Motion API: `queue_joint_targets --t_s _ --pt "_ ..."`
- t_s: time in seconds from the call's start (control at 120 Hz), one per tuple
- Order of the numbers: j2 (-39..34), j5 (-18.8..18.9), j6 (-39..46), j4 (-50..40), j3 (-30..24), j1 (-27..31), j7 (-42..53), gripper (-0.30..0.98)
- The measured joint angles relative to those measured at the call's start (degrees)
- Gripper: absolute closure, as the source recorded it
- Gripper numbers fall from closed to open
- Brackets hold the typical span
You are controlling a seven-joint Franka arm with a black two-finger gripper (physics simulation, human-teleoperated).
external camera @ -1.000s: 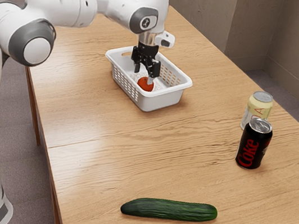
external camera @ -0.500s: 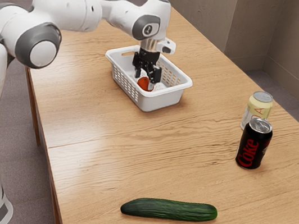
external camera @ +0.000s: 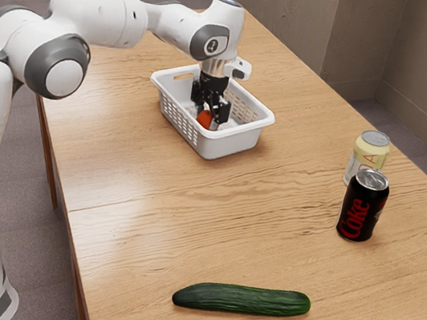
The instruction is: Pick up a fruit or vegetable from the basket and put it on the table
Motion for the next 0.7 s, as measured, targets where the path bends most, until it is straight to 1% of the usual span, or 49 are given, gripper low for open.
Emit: queue_joint_targets --t_s 0.05,0.133,0.208,0.442,0.633,0.7 --pt "0.0 0.13 0.07 0.0 0.0 -0.05 -0.01 0.38" --pt "-0.15 0.42 0.21 0.05 -0.01 -0.08 -0.07 0.5" --pt "-0.55 0.7 0.33 0.14 0.02 -0.09 -0.16 0.56" --pt "-4.07 1.28 0.31 0.26 0.03 -0.17 -0.49 0.61" --pt "-7.96 1.66 -0.81 2.41 -0.5 -0.28 -0.71 0.61" --pt "-8.85 1.7 -1.37 3.09 -1.0 -1.17 -0.62 0.61"
